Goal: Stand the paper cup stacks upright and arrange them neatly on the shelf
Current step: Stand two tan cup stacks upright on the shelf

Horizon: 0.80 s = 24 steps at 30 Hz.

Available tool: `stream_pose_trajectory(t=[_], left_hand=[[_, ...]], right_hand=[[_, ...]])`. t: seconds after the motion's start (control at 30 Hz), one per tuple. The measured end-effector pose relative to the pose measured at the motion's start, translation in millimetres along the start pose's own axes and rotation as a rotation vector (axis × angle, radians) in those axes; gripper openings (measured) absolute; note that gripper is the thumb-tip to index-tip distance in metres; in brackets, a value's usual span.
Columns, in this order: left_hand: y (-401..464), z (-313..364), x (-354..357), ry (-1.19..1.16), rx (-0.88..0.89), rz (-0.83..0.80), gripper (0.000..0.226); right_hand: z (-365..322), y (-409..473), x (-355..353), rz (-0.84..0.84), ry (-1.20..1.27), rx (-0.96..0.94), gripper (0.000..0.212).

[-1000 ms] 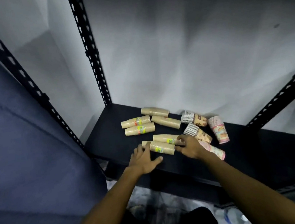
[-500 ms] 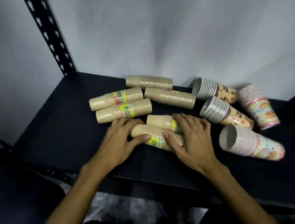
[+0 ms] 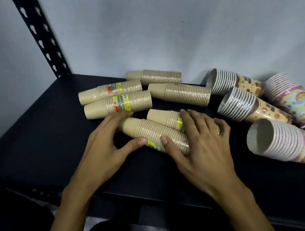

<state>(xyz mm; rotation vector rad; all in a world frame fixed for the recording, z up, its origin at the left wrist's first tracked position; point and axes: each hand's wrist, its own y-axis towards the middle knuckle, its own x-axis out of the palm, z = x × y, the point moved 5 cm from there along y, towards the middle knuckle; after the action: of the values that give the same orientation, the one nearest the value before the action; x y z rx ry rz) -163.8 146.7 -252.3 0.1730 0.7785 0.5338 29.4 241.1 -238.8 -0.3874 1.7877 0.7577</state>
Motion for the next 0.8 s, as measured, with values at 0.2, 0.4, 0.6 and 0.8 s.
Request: stream_pose_trajectory(t=[0.2, 0.4, 0.6, 0.8], left_hand=[[-9.9, 7.9, -5.7, -0.025, -0.087, 0.016, 0.071], [-47.8, 29.8, -0.2, -0.045, -0.274, 0.326, 0.054], [-40.6, 64.8, 22.0, 0.173, -0.401, 0.204, 0.083], [-29.6, 62.4, 24.7, -0.098, -0.469, 0.135, 0.082]], right_hand=[[-3.6, -3.5, -6.1, -0.03, 0.024, -0.017, 0.084], [25.3, 14.9, -38.9, -0.006, 0.278, 0.022, 0.074], [40.5, 25.4, -18.6, -0.239, 0.418, 0.047, 0.052], [36.3, 13.1, -11.7, -0.218, 0.618, 0.078, 0.046]])
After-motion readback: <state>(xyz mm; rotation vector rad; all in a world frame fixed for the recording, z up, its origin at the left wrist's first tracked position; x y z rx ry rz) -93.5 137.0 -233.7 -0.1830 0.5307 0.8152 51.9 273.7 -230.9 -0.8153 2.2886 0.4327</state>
